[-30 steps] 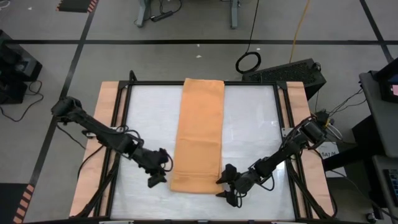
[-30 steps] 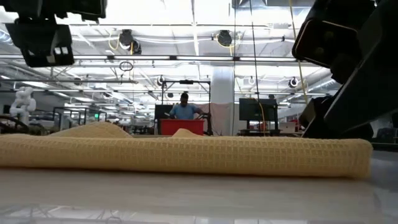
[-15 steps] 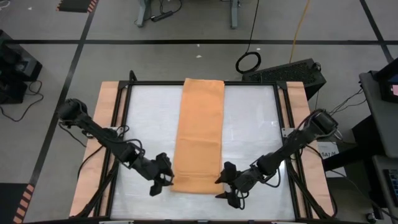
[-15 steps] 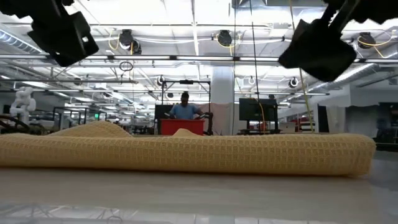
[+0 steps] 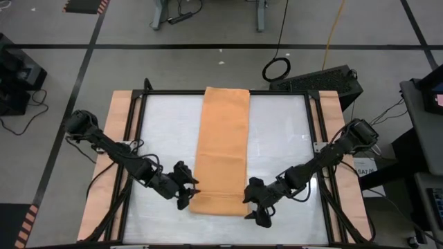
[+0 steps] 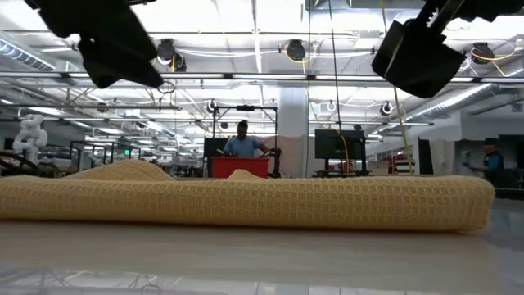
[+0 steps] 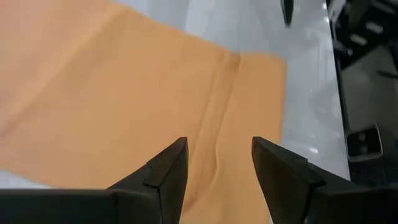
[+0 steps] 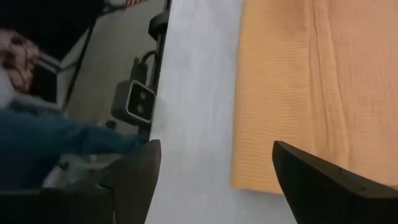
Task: Roll towel into tight, uniform cylinder
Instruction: Roll the yellow towel
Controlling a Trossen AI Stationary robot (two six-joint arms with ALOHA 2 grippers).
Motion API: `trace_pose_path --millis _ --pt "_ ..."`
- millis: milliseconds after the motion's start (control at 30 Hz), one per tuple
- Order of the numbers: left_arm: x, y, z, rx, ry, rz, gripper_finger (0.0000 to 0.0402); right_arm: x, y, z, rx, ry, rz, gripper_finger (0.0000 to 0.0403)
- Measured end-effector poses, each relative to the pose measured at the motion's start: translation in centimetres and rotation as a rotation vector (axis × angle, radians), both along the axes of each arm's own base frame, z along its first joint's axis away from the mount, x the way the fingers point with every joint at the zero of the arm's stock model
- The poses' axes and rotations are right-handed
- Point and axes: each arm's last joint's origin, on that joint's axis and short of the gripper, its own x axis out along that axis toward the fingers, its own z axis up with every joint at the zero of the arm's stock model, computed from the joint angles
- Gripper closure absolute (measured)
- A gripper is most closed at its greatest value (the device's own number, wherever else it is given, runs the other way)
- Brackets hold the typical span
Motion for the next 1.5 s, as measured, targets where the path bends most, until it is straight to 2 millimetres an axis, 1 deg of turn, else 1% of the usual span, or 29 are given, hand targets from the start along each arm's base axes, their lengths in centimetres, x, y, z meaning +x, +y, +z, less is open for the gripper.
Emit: trace_pose_path --millis 167,367,467,533,633,767,833,967,1067,1133,1233,1333,1433,1500 --pt "0.1 0.2 0.0 -0.006 0.009 -0.001 0.0219 0.1 -0.2 0.0 -0.108 -0.064 0.073 0.0104" --pt "0.1 0.1 0.0 0.057 0.004 -0.061 0.0219 0.3 -0.6 0.1 -0.312 -0.156 -0.029 0.0104" --pt "0.0 0.1 0.0 0.098 0.001 -0.098 0.0219 0.7 -0.5 -0.4 -0.386 -0.194 -0.08 0.0104" --pt "0.0 -0.1 -0.1 0.122 0.002 -0.121 0.0219 1.0 -0.2 -1.1 -0.394 -0.215 -0.085 0.0104" --pt "0.0 -0.6 -0.9 0.149 0.027 -0.148 0.0219 1.7 0.4 -2.3 -0.37 -0.257 -0.085 0.0104" --pt "0.0 -1.9 -2.1 0.16 0.041 -0.185 0.0219 2.0 1.3 -3.7 -0.356 -0.266 -0.076 0.0104" --pt "-0.1 -2.8 -2.6 0.17 0.03 -0.197 0.0219 1.8 1.7 -3.9 -0.348 -0.264 -0.084 0.0104" --pt "-0.1 -5.1 -3.5 0.194 -0.061 -0.223 0.0219 1.1 2.7 -4.0 -0.356 -0.27 -0.134 0.0104" --pt "-0.2 -6.7 -4.3 0.229 -0.13 -0.256 0.0219 0.3 3.7 -3.9 -0.378 -0.297 -0.169 0.0104" --pt "-0.4 -7.4 -4.7 0.257 -0.151 -0.274 0.0219 -0.4 4.5 -3.9 -0.405 -0.317 -0.17 0.0104" --pt "-0.7 -7.8 -5.4 0.292 -0.127 -0.306 0.0219 -1.3 5.6 -3.9 -0.403 -0.322 -0.166 0.0105" --pt "-0.9 -7.9 -5.6 0.304 -0.115 -0.31 0.0219 -2.0 6.4 -3.9 -0.384 -0.327 -0.169 0.0105" --pt "-0.9 -7.8 -5.6 0.319 -0.114 -0.311 0.0219 -2.3 6.8 -4.3 -0.361 -0.315 -0.176 0.0105" --pt "-1.0 -7.9 -5.7 0.363 -0.117 -0.327 0.0219 -2.2 6.9 -5.0 -0.35 -0.296 -0.187 0.0105"
